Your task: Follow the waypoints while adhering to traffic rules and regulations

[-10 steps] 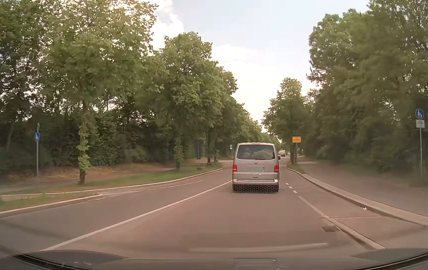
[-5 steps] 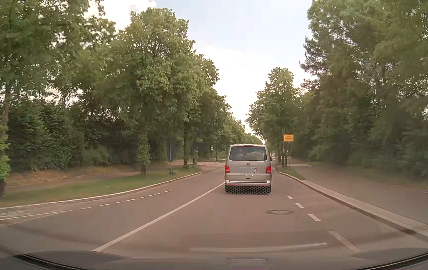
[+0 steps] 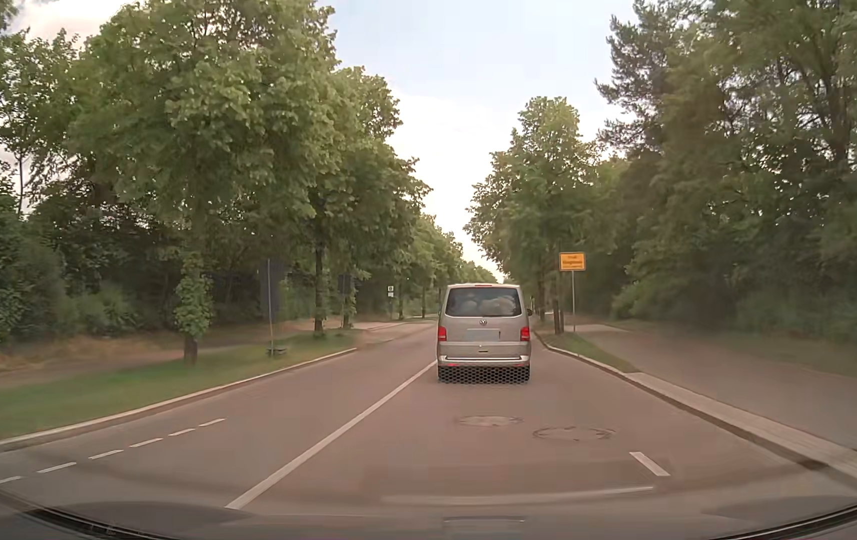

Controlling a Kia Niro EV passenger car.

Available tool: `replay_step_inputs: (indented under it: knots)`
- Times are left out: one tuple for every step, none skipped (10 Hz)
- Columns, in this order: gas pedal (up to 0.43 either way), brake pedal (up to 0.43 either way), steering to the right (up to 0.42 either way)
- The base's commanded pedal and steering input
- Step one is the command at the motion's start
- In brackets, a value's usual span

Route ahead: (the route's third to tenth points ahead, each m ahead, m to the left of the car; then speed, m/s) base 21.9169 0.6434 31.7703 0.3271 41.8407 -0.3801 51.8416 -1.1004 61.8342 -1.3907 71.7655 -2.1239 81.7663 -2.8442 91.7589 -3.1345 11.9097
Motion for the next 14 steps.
replay_step_inputs:
  knots:
    - [0.197,0.006,0.034]
    - [0.197,0.012,0.033]
    - [0.197,0.012,0.030]
    - [0.189,0.012,0.026]
    - [0.169,0.012,0.020]
    - [0.138,0.012,0.014]
    - [0.118,0.012,0.012]
    - [0.110,0.012,0.011]
    - [0.098,0.012,0.011]
    - [0.098,0.006,0.010]
    - [0.098,0.012,0.009]
    - [0.110,0.012,0.009]
    - [0.118,0.012,0.009]
    - [0.150,0.012,0.009]
